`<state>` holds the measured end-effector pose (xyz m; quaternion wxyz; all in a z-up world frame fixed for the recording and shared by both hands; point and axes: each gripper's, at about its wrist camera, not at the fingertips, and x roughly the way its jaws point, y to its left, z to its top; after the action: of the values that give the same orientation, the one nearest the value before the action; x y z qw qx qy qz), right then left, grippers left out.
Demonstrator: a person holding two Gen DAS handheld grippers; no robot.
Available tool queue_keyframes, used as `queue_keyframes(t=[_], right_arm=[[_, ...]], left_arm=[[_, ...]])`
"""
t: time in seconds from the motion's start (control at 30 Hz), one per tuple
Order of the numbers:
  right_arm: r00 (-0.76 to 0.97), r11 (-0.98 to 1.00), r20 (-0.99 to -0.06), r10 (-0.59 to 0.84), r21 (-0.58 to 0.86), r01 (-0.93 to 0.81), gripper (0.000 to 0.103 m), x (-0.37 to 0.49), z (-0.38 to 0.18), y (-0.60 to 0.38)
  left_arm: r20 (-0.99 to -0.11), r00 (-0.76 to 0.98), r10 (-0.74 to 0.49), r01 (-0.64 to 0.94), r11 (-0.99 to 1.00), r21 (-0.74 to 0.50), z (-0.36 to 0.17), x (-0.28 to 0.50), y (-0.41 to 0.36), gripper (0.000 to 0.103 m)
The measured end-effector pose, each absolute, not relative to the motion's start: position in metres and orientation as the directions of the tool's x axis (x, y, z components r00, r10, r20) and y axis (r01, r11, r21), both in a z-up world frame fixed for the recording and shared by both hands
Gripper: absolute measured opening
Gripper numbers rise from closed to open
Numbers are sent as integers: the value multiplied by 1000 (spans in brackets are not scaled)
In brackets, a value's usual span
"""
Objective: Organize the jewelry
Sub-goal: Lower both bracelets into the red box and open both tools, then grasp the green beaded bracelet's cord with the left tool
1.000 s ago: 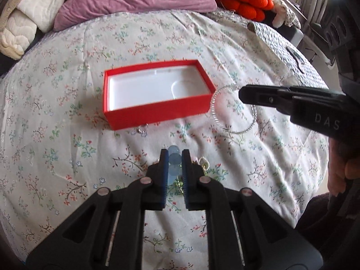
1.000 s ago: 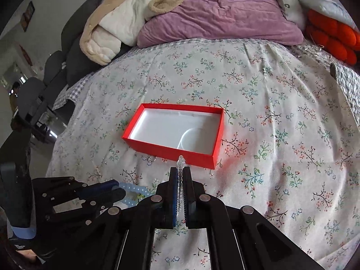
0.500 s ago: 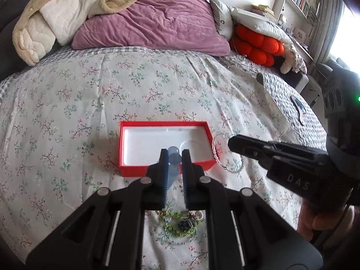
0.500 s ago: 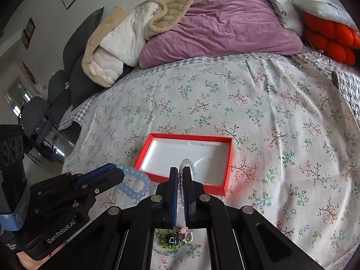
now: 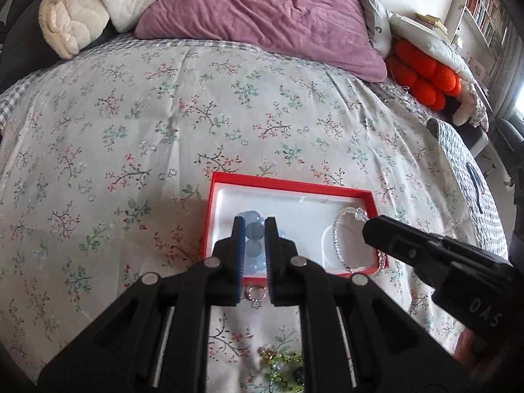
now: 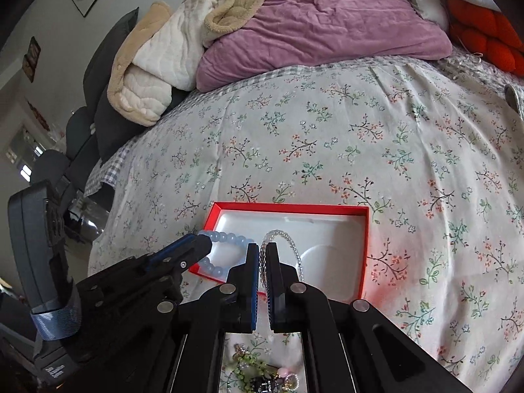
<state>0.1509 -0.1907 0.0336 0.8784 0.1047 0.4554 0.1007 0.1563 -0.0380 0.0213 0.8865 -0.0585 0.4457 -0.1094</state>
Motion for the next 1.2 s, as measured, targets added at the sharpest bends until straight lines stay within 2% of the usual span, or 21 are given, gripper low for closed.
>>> queue_keyframes(t=[0.17,0.4,0.6,0.67,0.83,0.97,1.1,1.13,1.2], right_arm=[[562,950,-773,296,302,-86,4,158,26,-188],[544,974,-815,197,224,-16,5,166,8,-208],[552,976,-812,190,216,-18,10,162,16,-217],[537,976,-821,194,218,-20,11,160,17,-219],[526,977,-828,197,212,-33,13,150,25,-221],[516,981,-837,183,186,-47,14,139,32,-221],[505,986,-847,167,157,-64,18,126,36,-220],[503,987,-849,161,147,-68,22,122,37,-219],[501,987,-851,158,139,-75,38,116,38,-219]], left_arm=[[-792,565,-230,129,973,-190,13,160,-36,13],[-799,566,-202,138,979,-150,11,158,-41,13],[-792,586,-172,144,984,-108,18,152,-43,16],[-791,587,-173,152,983,-102,21,149,-44,27],[-797,585,-153,154,985,-76,26,136,-43,43],[-804,579,-135,163,985,-48,27,122,-43,61],[-821,555,-134,184,982,-35,25,109,-40,69],[-826,548,-133,185,982,-36,25,105,-38,72],[-835,536,-128,186,982,-31,23,99,-36,77]])
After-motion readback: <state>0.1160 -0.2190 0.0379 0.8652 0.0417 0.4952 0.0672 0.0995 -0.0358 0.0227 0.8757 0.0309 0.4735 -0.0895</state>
